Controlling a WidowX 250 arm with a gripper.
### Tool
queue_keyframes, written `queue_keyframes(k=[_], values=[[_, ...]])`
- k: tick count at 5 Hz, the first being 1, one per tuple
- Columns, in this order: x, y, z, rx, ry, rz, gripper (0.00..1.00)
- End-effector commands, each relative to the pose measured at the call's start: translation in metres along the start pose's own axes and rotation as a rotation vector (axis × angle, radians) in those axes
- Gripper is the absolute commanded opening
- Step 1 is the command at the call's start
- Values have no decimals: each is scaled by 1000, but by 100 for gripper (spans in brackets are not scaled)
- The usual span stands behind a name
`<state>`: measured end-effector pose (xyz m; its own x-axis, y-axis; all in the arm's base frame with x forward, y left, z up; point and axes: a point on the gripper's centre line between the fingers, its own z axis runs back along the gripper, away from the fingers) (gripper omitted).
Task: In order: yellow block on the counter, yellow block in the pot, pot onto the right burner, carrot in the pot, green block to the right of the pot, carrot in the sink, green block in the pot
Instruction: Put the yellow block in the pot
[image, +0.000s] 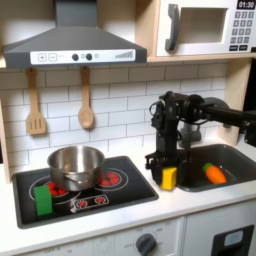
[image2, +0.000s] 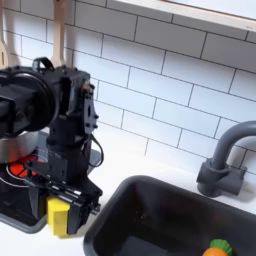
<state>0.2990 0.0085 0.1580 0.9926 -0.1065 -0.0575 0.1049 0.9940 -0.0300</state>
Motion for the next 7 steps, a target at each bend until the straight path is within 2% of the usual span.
queue_keyframes(k=[1, 2, 3, 4, 5, 6, 7], values=[[-7, -10, 32, -20, -71, 7, 0], [-8, -11, 48, -36, -111, 27, 0], [-6, -17, 66, -46, -143, 20, 0], [-4, -17, 81, -74, -174, 32, 0], [-1, -23, 92, -105, -202, 8, 0], [0, -34, 103, -189, -258, -51, 0], [-6, -50, 102, -236, -232, -96, 0]])
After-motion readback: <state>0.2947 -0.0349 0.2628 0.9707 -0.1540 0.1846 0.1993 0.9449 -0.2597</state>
